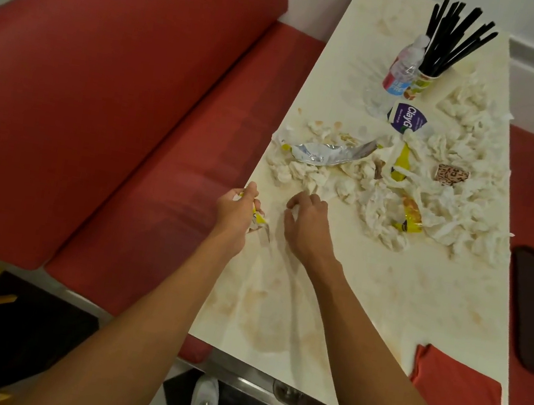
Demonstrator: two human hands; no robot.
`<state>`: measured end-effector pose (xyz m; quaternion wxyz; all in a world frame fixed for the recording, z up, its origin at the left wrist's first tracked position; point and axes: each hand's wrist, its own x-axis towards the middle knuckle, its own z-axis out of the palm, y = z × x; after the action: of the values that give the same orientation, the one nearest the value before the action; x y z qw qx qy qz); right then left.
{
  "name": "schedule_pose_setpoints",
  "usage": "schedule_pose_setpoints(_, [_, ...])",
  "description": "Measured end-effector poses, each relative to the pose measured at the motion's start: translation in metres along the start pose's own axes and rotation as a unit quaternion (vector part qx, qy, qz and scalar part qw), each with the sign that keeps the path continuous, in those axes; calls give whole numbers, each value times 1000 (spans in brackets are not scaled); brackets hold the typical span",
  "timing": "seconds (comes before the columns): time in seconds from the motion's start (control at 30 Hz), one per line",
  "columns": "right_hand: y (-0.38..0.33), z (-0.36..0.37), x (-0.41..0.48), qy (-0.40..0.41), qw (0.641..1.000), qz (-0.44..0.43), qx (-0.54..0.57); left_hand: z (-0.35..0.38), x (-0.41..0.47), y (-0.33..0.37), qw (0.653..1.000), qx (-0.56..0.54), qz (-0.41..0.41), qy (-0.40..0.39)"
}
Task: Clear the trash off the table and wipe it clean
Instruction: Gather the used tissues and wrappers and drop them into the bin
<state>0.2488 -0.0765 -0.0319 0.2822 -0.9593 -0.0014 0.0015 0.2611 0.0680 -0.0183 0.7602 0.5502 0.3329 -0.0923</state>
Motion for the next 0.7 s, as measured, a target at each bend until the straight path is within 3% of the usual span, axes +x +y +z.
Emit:
schedule_pose_setpoints(0.23, [-24,-7,25,58,994,25,89,-1,2,7,1000,-6,-2,-2])
schedule_pose_setpoints(0.47, [-37,-1,57,-12,996,31,-81,-5,5,14,1000,4,0,5])
schedule_pose_setpoints(0.7, [-18,4,35,-3,998,27,-58,-15,8,12,1000,6,5,8])
